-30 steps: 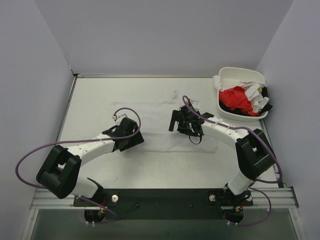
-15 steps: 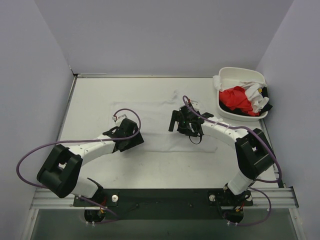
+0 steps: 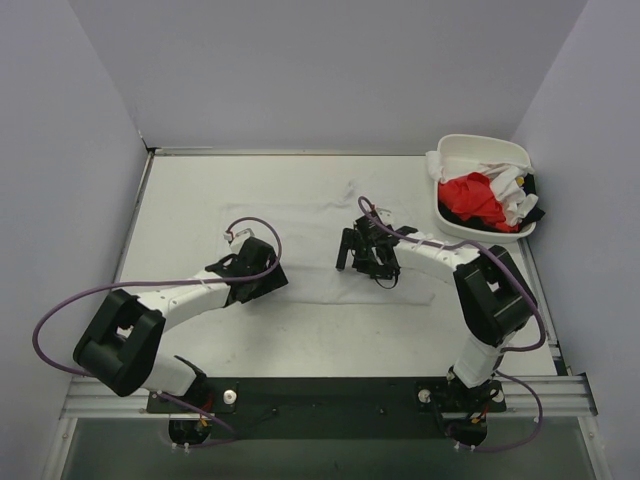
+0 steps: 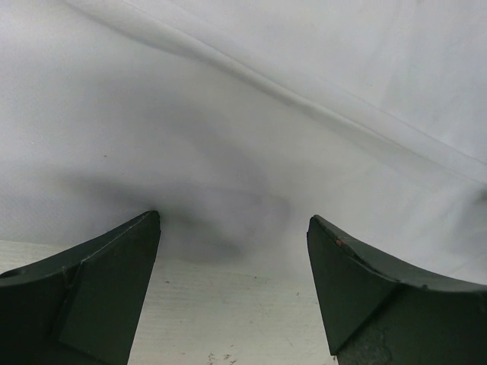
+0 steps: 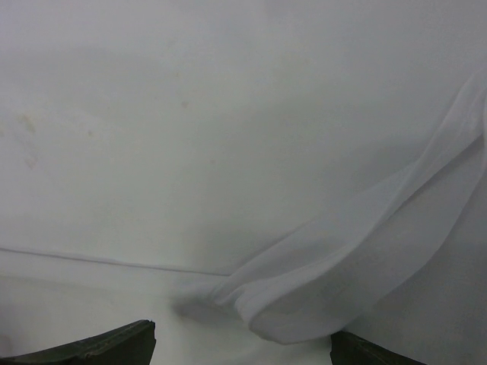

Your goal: Fold and stack the t-shirts

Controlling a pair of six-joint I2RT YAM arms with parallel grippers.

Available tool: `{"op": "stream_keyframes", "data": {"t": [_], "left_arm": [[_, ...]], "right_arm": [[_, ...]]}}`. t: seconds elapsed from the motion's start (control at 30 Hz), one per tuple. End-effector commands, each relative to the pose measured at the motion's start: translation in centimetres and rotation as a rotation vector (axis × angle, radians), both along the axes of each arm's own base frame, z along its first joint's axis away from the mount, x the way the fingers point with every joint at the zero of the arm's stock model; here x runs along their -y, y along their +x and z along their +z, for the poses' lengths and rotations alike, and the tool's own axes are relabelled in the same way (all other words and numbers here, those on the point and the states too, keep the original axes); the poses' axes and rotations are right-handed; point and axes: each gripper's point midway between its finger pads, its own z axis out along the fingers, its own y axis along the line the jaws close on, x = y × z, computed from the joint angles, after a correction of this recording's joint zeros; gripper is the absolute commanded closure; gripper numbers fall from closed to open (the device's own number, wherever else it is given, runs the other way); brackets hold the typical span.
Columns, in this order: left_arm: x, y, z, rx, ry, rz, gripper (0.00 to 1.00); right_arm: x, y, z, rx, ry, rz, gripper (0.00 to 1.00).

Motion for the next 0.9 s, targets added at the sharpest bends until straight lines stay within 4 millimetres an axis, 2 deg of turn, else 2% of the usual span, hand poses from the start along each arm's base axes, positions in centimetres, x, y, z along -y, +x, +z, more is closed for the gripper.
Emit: {"op": "stream_keyframes", "data": {"t": [0.0,0.53,0.67,0.77,0.87], "left_arm": [[-0.5,-1.2,-1.2,-0.039,0.010,0.004,0.12],[-1.0,-2.1,-1.7,-0.055,0.018,0.008,0.12],[-1.1,-2.2,-1.7,-0.055,0.018,0.008,0.12],[-1.1,-2.2,-1.6,-0.051,0.015,0.008,0.12],[-1.2,-2.2,-1.3,-0.044,0.016,0.007,0.12]], "right_arm": [[-0.7,1.5,0.8,0.021,0.010,0.002,0.00],[-2.2,5.0,2.1,0.061,0.005,0.026,0.00],[-2.3,6.2,1.6,0.054,0.003,0.022,0.00],[-2.4,7.2,1.3,0.061,-0.002,0.032,0.00],[-2.2,9.6,2.5,0.150,-0.002,0.026,0.00]]}}
